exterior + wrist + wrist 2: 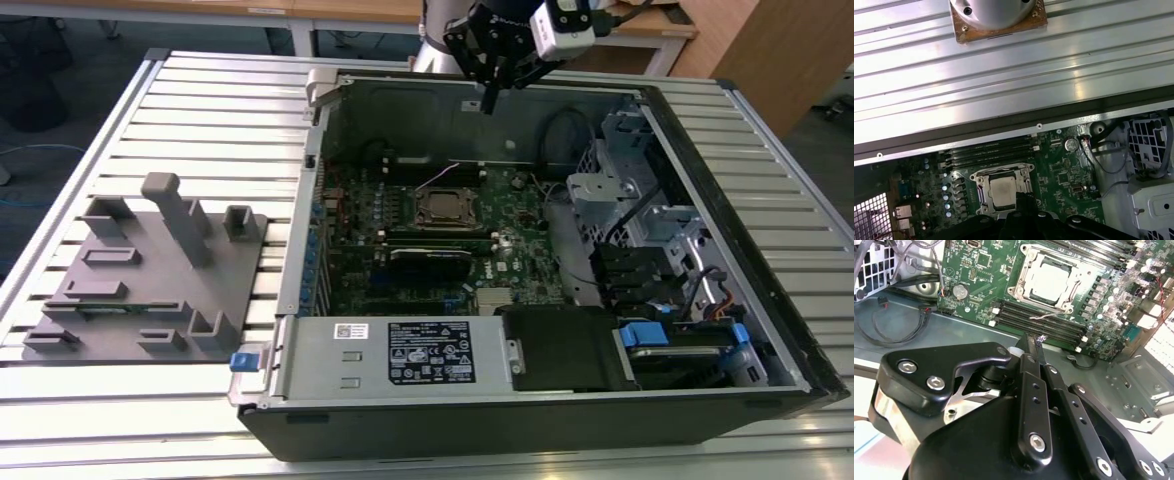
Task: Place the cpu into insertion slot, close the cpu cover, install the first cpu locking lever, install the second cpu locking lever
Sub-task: 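Install the first cpu locking lever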
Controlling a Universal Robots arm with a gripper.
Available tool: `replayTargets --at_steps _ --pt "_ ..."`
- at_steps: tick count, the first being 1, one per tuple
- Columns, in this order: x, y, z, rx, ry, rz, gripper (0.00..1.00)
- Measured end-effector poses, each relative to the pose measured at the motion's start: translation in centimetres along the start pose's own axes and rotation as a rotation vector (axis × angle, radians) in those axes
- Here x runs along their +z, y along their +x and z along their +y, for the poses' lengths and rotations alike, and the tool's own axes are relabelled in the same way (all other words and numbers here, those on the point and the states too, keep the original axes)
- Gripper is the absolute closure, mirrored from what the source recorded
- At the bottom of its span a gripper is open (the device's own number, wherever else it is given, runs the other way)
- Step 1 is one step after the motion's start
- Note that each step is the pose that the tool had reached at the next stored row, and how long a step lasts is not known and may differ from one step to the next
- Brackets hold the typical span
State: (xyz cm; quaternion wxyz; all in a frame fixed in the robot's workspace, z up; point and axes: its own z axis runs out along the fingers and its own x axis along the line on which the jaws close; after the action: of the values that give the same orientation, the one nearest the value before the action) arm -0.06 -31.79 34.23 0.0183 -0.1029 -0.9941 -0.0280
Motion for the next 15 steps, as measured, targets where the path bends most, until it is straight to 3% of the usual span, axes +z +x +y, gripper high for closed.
replayTargets --at_steps 15 --pt "0.10 0.00 0.00 -0.001 -0.0042 -0.0073 0.90"
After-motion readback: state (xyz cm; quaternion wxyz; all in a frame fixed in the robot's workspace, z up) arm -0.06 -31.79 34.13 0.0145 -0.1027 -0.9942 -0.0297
